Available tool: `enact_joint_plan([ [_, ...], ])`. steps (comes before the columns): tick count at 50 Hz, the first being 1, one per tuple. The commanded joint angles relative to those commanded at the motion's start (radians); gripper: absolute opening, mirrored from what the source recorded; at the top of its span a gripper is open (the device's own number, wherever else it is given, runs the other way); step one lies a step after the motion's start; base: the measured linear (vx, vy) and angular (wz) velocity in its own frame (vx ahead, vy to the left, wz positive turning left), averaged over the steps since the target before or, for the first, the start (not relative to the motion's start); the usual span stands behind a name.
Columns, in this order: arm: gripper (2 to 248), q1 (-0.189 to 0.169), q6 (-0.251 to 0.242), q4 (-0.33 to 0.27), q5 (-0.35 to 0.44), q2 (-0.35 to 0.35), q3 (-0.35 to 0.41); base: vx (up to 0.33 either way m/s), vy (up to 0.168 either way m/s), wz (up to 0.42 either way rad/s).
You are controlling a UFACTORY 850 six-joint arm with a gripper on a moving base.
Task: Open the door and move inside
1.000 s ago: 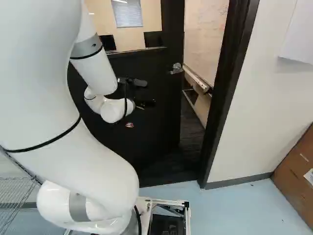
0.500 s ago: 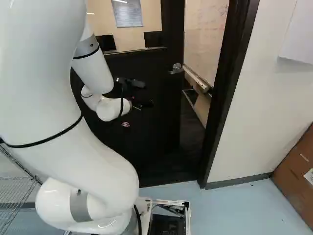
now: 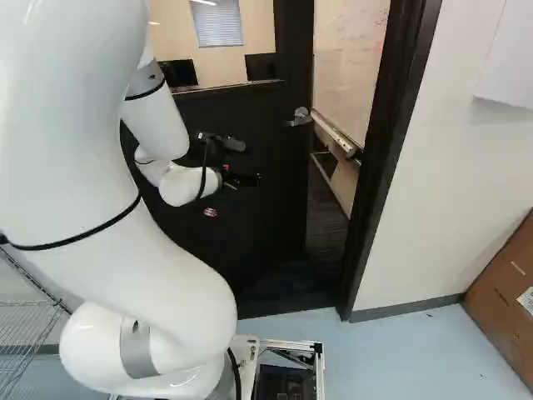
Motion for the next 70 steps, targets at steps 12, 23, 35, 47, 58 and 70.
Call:
enact_joint_plan([
  [12,247,0.013,0.0,0.052,0.0,-0.002,-0.002,0.0,0.0,0.0],
  [23,247,0.03,0.0,0.093,0.0,-0.003,-0.004,0.0,0.0,0.0],
  [35,247,0.052,-0.024,0.129,0.0,-0.005,-0.006,0.0,0.0,0.0],
  [47,247,0.074,-0.138,0.151,0.0,-0.007,-0.008,0.0,0.0,0.0],
  [58,247,0.094,-0.251,0.152,0.017,-0.01,-0.01,0.0,0.0,0.0],
  [70,247,0.127,-0.282,0.153,0.05,-0.015,-0.016,0.0,0.0,0.0],
])
